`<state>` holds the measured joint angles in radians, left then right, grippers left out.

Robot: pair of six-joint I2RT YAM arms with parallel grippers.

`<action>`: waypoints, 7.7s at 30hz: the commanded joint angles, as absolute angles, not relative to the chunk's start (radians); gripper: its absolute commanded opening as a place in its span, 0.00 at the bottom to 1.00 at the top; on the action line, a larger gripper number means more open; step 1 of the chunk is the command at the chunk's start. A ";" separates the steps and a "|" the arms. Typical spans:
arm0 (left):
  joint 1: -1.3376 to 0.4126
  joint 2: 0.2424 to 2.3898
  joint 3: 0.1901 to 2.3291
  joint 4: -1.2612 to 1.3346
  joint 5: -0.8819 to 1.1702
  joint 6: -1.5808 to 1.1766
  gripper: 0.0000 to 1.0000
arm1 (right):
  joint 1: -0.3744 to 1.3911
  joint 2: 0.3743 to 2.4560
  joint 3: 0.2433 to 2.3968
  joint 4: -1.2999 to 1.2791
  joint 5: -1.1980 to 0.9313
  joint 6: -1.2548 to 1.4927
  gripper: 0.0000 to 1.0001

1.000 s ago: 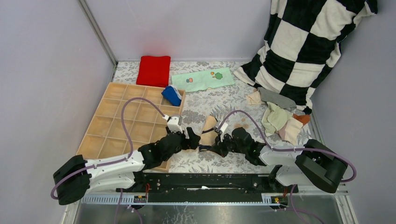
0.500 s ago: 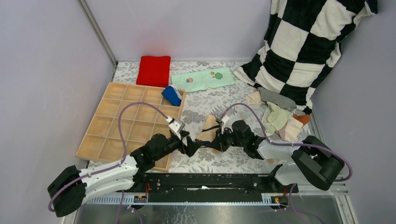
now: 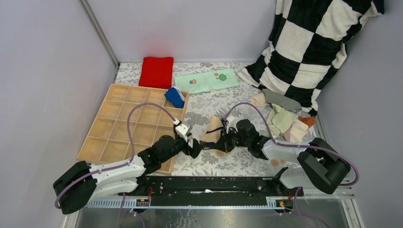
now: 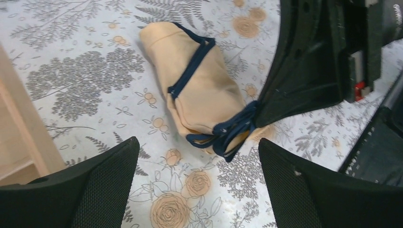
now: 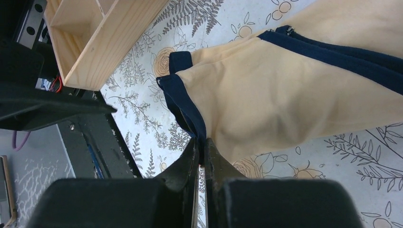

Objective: Roll the underwear
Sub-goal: Roll the underwear to the center of the board.

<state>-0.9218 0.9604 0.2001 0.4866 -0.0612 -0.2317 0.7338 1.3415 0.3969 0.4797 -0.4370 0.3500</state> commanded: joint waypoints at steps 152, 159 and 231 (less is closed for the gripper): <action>-0.734 1.701 0.690 0.344 0.316 -0.094 0.16 | 0.828 1.436 0.327 0.816 -0.172 -0.339 0.55; -0.733 1.704 0.693 0.342 0.320 -0.095 0.17 | 0.827 1.473 0.318 0.886 -0.184 -0.289 0.45; -0.722 1.655 0.581 0.594 0.273 -0.269 0.53 | 0.663 1.629 0.260 0.840 -0.242 1.019 0.00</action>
<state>-0.7181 1.6299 0.5533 0.5388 0.2726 -0.2798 0.6727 1.6081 0.2634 0.9081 -0.2306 1.0409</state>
